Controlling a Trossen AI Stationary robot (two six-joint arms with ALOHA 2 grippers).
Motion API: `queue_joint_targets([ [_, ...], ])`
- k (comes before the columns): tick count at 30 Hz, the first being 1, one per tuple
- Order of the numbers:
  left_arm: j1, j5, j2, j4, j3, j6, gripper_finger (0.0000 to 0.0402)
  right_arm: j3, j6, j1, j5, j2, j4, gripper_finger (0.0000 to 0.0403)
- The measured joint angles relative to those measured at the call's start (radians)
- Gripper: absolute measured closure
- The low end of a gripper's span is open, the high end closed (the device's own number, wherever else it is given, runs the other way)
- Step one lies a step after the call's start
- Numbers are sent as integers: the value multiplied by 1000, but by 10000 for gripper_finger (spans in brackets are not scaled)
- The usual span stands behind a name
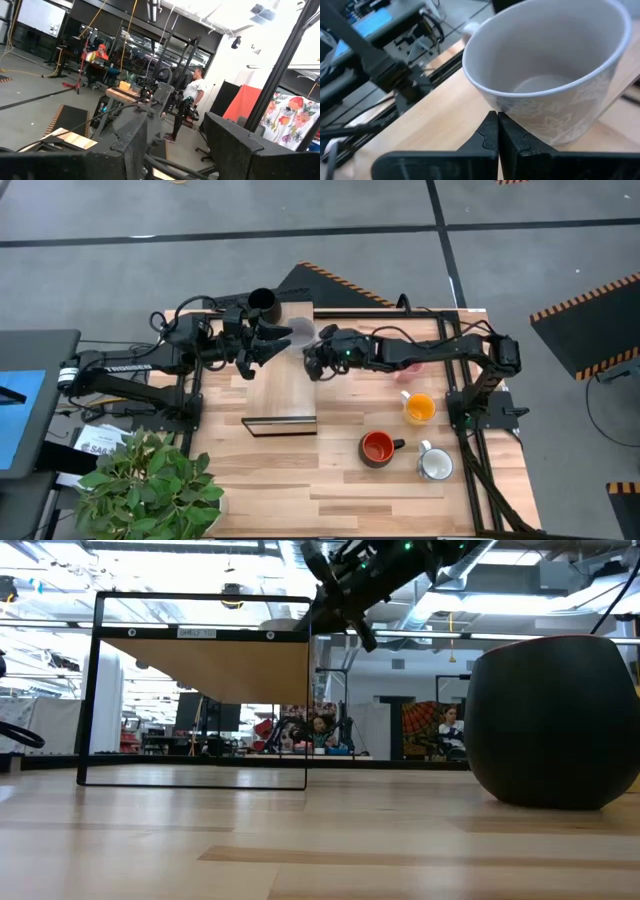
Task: Place coffee mugs
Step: Put the gray mug on the shelf
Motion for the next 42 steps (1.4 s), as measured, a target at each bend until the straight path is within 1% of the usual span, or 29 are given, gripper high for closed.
queue_joint_targets([
  [11, 0, -6, 0, 1, 0, 0, 222, 0, -28, -109, -3, 0, 18, 384],
  [17, 0, -7, 0, 1, 0, 0, 222, 0, -34, -147, -5, -1, 17, 384],
  [20, 0, -7, 0, 1, 0, 0, 222, 0, -31, -135, -45, -1, 15, 384],
  [23, 0, -7, 0, 2, 0, 0, 222, 0, -24, -90, -71, -1, 8, 384],
  [26, 0, -8, 0, 2, 0, 0, 222, 0, 6, -49, -75, 3, 36, 384],
  [28, 0, -11, 0, 2, 0, 0, 222, 7, 28, -42, -55, 32, 105, 384],
  [29, 0, -18, 0, 2, 0, 0, 222, 10, 49, -45, -53, 46, 106, 384],
  [32, 0, -30, 0, 3, 0, 0, 222, 72, 113, -50, -50, 110, 91, 384],
  [35, 0, -31, 0, 4, 0, 0, 222, 136, 130, -47, -49, 154, 73, 384],
  [39, 0, -29, 0, 6, 0, 0, 222, 191, 132, -51, -46, 193, 55, 384],
  [42, 0, -27, 0, 4, 0, 0, 222, 213, 112, -67, -36, 197, 10, 384],
])
